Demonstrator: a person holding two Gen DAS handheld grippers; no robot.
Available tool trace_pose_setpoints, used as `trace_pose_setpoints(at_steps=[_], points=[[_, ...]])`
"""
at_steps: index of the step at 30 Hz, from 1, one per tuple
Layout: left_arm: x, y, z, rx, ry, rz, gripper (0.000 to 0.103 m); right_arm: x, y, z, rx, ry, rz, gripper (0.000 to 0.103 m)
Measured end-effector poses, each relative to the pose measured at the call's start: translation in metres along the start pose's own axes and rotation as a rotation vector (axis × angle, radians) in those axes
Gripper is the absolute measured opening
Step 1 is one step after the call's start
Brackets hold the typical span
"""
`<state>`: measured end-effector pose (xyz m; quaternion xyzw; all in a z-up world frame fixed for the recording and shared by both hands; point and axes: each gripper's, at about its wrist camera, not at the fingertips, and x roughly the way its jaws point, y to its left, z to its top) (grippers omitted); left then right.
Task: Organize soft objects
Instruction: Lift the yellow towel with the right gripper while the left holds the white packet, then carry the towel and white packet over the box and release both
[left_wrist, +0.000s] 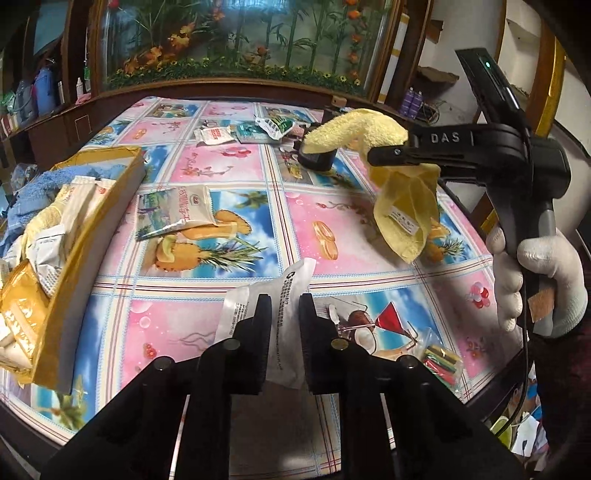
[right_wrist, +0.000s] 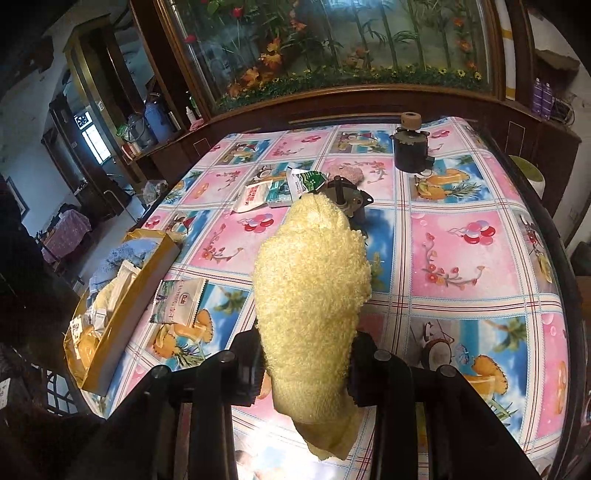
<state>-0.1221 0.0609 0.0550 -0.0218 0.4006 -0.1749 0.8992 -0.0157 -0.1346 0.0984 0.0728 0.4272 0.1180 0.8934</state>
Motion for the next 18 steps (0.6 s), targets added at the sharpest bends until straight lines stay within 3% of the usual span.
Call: trace_pose_setpoints(at_steps=[12,18], points=[[-0.046,0.030,0.012,-0.062,-0.121,0.027,0.010,-0.025,0.030,0.000,-0.041,-0.046,0.072,0.036],[-0.080,0.064,0.022,-0.152,-0.198,-0.054,0.010,-0.028,0.051,0.001,-0.073,-0.046,0.105,0.035]])
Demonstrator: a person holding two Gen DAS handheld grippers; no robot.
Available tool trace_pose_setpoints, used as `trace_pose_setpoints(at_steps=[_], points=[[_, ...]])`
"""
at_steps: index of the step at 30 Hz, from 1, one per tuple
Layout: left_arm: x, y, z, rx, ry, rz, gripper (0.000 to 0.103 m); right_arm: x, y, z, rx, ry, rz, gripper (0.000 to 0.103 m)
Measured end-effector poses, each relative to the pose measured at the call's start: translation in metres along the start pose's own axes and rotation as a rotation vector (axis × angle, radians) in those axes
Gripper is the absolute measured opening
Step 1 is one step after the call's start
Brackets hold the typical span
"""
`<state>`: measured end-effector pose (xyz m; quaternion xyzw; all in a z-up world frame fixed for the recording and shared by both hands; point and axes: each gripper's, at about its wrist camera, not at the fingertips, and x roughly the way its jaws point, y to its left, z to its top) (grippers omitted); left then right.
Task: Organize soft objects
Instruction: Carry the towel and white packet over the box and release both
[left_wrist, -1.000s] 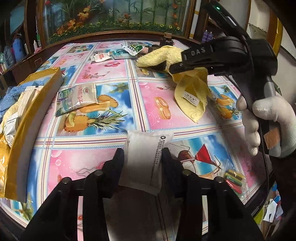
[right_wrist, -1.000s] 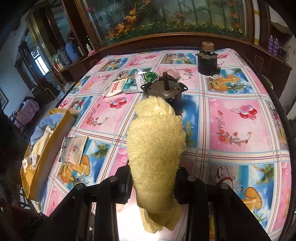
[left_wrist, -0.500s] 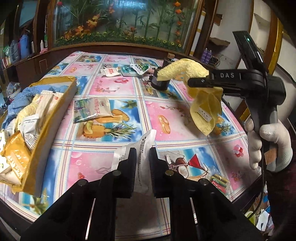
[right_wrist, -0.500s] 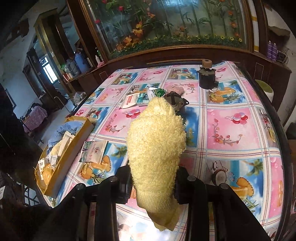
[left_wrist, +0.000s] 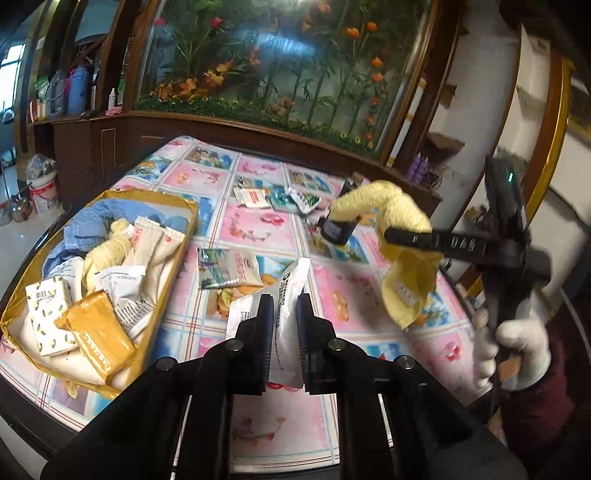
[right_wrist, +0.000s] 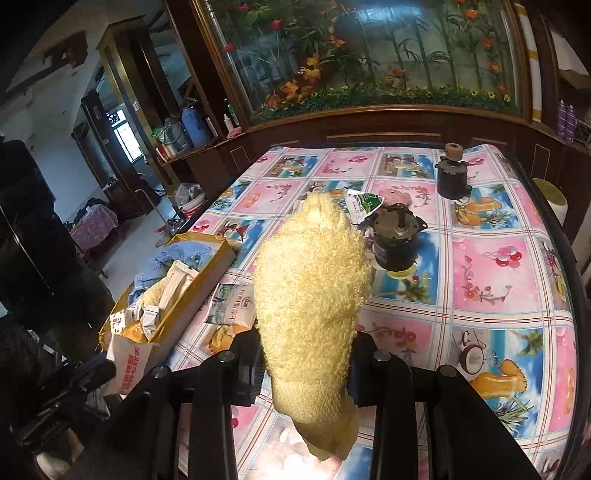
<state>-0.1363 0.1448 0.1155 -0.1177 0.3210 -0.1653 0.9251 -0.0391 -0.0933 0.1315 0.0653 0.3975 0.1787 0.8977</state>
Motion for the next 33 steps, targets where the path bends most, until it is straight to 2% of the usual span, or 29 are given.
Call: trace_pose_setpoints(at_steps=[3,5,13,23,25,33], points=[[-0.018,0.021,0.013,-0.057,-0.037,-0.032,0.010,0.000,0.011,0.003,-0.017,-0.003,0.017,0.035],[-0.031,0.035,0.021,-0.080,-0.064,-0.024,0.010,-0.001,0.021,0.006,-0.030,-0.008,0.037,0.035],[-0.055,0.084,0.043,-0.112,-0.138,0.110,0.010,0.018,0.071,0.021,-0.083,0.016,0.164,0.035],[-0.020,0.139,0.052,-0.108,-0.088,0.254,0.010,0.074,0.138,0.048,-0.086,0.123,0.361,0.035],[-0.010,0.148,0.051,-0.116,-0.064,0.262,0.010,0.091,0.151,0.052,-0.078,0.156,0.394,0.035],[0.018,0.175,0.040,-0.173,0.006,0.249,0.011,0.162,0.183,0.053,-0.028,0.278,0.430,0.035]])
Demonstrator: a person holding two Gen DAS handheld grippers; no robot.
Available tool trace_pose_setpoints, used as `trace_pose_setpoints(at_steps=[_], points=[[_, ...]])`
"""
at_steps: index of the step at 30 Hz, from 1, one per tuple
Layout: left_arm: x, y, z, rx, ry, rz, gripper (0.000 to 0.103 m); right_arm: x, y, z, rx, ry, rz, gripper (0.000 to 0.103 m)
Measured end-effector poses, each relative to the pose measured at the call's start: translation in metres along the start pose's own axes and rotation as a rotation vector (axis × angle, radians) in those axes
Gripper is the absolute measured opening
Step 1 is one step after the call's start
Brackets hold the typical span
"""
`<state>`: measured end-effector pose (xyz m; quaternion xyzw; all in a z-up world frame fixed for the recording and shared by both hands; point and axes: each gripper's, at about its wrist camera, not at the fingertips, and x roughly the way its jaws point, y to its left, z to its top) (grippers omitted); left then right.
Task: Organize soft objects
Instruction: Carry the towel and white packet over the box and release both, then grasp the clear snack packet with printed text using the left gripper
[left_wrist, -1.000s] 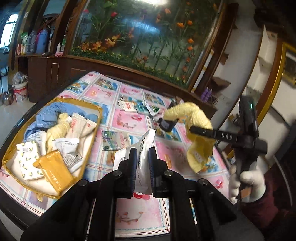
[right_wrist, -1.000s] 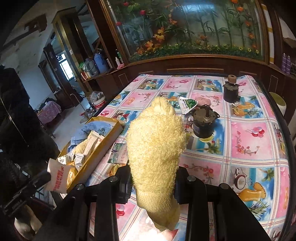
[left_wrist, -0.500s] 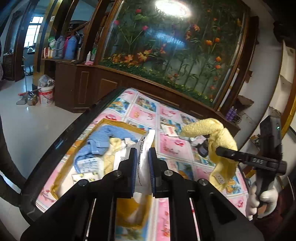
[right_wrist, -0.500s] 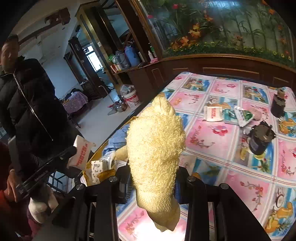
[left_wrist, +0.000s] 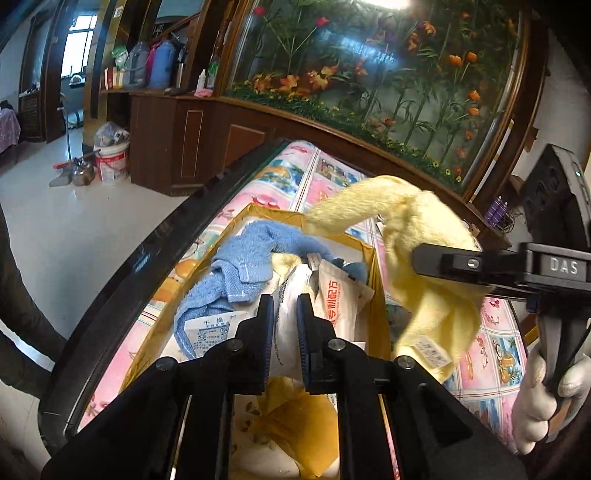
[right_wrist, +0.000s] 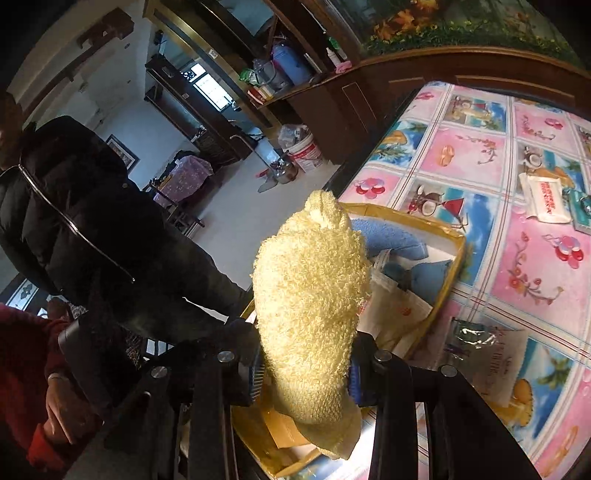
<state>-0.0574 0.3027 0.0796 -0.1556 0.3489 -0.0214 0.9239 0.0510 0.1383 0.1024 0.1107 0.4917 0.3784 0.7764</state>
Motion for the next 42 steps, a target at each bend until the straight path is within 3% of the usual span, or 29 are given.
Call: trace_pose_setpoints(at_steps=[5,7,8,9,10,17,30,42], points=[[0.010,-0.001,-0.003,-0.007,0.023,0.019,0.019,0.037,-0.008,0.006,0.017,0.050,-0.051,0.037],[0.012,-0.001,-0.005,-0.014,0.039,0.025,0.034,0.047,-0.011,0.007,0.009,0.059,-0.090,0.038],[0.013,0.000,-0.007,-0.021,0.045,0.026,0.056,0.051,-0.013,0.008,0.008,0.065,-0.104,0.038],[0.012,0.001,-0.008,-0.025,0.042,0.029,0.071,0.055,-0.013,0.008,0.007,0.071,-0.116,0.039],[0.011,0.001,-0.009,-0.026,0.036,0.034,0.074,0.058,-0.014,0.009,0.002,0.074,-0.132,0.040],[0.003,-0.009,-0.011,-0.014,0.029,0.071,0.077,0.060,-0.012,0.007,-0.056,0.041,-0.193,0.070],[-0.027,-0.057,-0.016,0.148,-0.068,0.272,0.082,-0.036,-0.004,-0.016,-0.071,-0.139,-0.230,0.084],[-0.043,-0.106,-0.034,0.261,-0.099,0.309,0.082,-0.137,-0.054,-0.068,-0.038,-0.268,-0.369,0.093]])
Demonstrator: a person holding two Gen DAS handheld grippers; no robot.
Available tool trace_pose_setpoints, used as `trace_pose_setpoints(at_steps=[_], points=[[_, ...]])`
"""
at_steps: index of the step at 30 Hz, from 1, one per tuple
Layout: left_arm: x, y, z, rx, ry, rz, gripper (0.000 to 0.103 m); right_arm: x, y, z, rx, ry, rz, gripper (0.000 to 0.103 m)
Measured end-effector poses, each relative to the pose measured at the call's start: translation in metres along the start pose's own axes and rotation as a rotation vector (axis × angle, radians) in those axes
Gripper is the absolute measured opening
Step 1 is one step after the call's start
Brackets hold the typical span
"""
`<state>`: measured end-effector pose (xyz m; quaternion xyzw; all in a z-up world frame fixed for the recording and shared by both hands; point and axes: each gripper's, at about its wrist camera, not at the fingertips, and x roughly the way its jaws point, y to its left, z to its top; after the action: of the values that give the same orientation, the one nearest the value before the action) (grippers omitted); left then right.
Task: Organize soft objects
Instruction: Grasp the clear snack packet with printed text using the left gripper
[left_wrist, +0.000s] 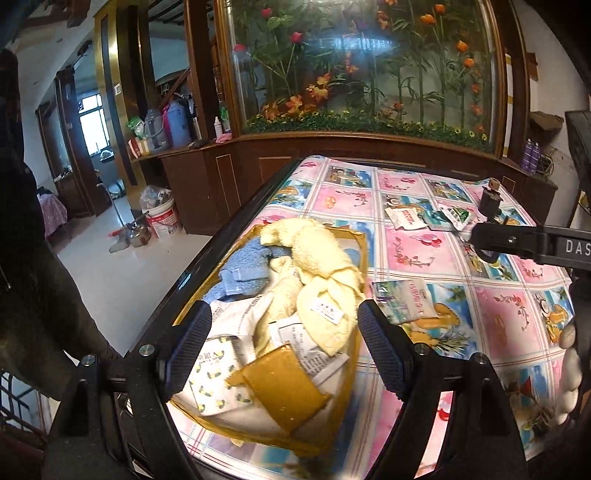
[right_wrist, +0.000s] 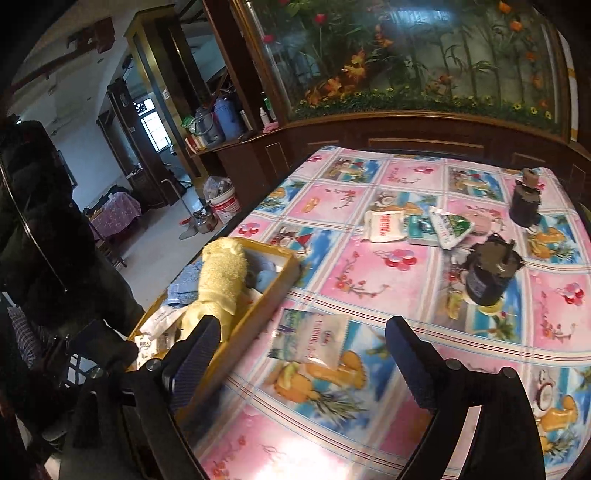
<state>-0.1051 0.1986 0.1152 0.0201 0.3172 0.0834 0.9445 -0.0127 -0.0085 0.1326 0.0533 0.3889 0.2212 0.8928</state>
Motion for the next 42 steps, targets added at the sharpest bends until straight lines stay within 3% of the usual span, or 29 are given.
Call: trace_pose_setpoints(at_steps=[12,16,17,20,22,25,30,36,42], points=[[0.000,-0.061,-0.006,0.100,0.047,-0.056,0.082,-0.051,-0.126,-0.032,0.174,-0.044,-0.158,0.093],[0.003,-0.066,-0.003,0.075,0.053,-0.118,0.082,-0.061,-0.161,-0.040,0.234,-0.055,-0.195,0.093],[0.005,-0.064,0.000,0.044,0.063,-0.171,0.082,-0.062,-0.170,-0.042,0.254,-0.058,-0.202,0.093],[0.032,-0.056,0.008,-0.121,0.224,-0.444,0.082,-0.062,-0.189,-0.046,0.297,-0.060,-0.219,0.093],[0.044,-0.065,0.013,-0.116,0.267,-0.518,0.082,-0.060,-0.197,-0.047,0.313,-0.057,-0.218,0.093],[0.054,-0.081,0.024,-0.073,0.255,-0.477,0.082,-0.053,-0.202,-0.048,0.319,-0.042,-0.212,0.093],[0.089,-0.085,0.045,-0.119,0.284,-0.458,0.082,-0.039,-0.204,-0.051,0.327,-0.011,-0.184,0.093],[0.137,-0.122,0.027,0.015,0.387,-0.428,0.081,-0.019,-0.201,-0.056,0.334,0.023,-0.156,0.093],[0.162,-0.137,0.021,0.115,0.366,-0.243,0.082,-0.014,-0.196,-0.059,0.325,0.038,-0.147,0.093]])
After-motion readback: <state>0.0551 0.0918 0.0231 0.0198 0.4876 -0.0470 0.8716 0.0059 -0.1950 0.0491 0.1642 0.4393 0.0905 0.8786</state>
